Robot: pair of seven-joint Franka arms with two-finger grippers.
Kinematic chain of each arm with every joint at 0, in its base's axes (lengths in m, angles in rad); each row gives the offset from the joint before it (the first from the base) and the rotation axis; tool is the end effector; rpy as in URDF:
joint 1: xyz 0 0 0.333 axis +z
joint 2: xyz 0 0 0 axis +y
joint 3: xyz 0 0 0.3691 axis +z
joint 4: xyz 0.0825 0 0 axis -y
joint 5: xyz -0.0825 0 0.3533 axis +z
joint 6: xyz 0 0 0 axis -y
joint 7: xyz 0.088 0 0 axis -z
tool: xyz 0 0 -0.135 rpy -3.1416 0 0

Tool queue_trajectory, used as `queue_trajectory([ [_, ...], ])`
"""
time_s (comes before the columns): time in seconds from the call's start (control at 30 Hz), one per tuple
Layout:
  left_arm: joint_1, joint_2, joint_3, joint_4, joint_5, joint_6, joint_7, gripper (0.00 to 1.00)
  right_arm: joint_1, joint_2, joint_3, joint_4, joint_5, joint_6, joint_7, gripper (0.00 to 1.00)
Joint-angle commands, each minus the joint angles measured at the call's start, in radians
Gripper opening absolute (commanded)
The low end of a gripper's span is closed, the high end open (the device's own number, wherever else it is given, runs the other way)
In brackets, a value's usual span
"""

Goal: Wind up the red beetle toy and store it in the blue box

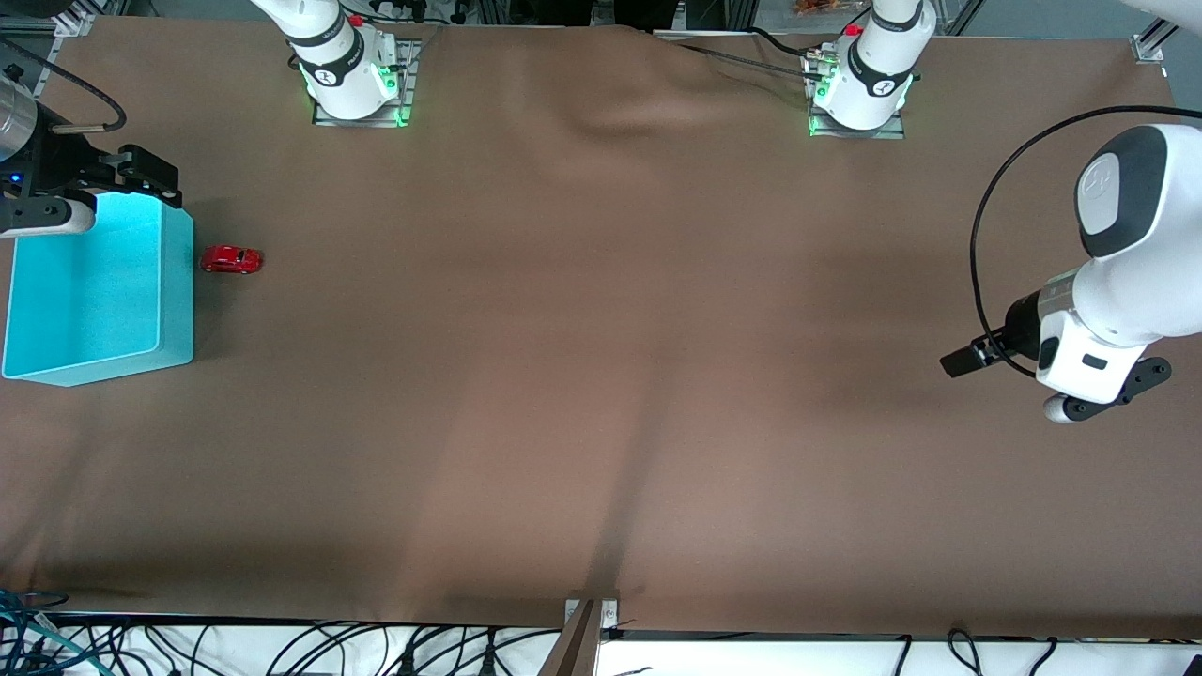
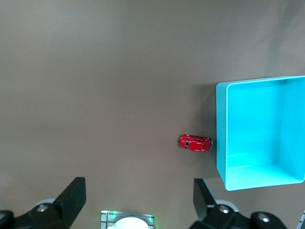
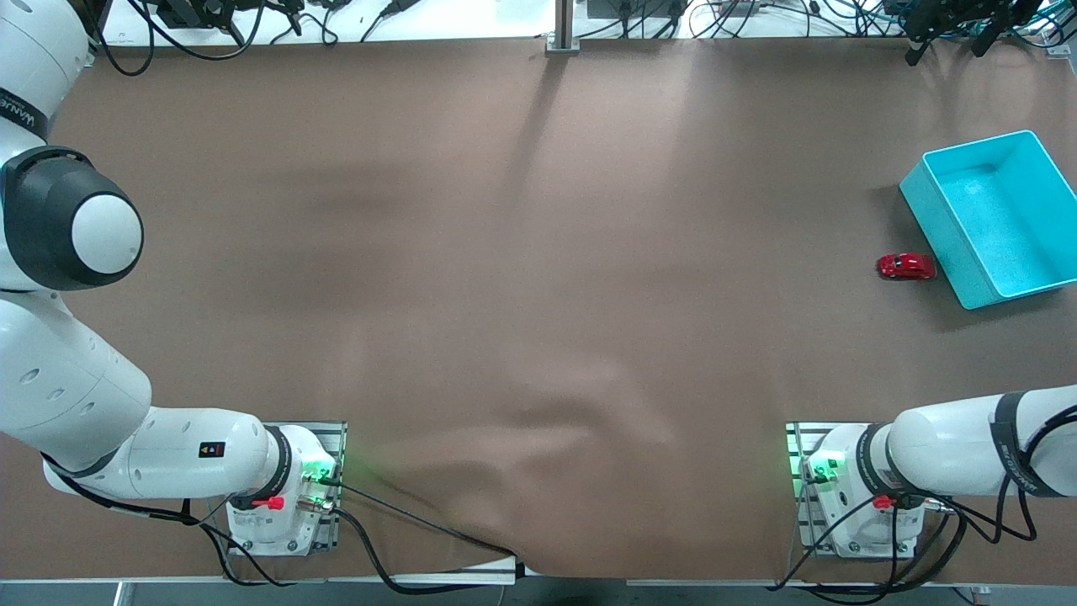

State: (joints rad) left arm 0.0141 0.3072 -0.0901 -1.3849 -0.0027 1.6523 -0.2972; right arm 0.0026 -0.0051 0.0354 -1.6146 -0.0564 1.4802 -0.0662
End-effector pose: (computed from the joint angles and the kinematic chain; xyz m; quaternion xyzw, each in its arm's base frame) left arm 0.6320 -0.0396 0.5613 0.9934 0.1123 -0.0217 0.0112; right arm 0.5066 0.0113 0.6263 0.9962 0.0512 -0.0650 0.0274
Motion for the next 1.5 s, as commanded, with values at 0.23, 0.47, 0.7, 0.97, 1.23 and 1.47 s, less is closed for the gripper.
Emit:
queue_trajectory([
  [0.23,0.001,-0.014,-0.008,0.012,-0.014,-0.022,0.101,1.0,-0.007,0.013,-0.002,0.032,0.006,-0.021,0.028,1.0],
  [0.47,0.001,-0.031,-0.005,0.012,-0.013,-0.054,0.15,1.0,-0.009,0.013,-0.005,0.032,0.01,-0.021,0.161,1.0],
  [0.7,-0.006,-0.042,0.003,0.01,-0.013,-0.086,0.213,1.0,-0.012,0.016,-0.009,0.03,0.016,-0.017,0.316,1.0],
  [0.97,-0.028,-0.048,0.02,0.01,-0.013,-0.088,0.211,1.0,-0.015,0.04,-0.02,0.025,0.023,0.003,0.483,1.0],
  [1.23,-0.022,-0.048,0.02,0.012,-0.013,-0.086,0.214,1.0,-0.027,0.054,-0.046,0.021,0.021,0.008,0.58,1.0],
  [1.47,-0.014,-0.048,0.018,0.01,-0.013,-0.086,0.214,1.0,-0.029,0.059,-0.075,0.018,0.021,0.055,0.686,1.0],
])
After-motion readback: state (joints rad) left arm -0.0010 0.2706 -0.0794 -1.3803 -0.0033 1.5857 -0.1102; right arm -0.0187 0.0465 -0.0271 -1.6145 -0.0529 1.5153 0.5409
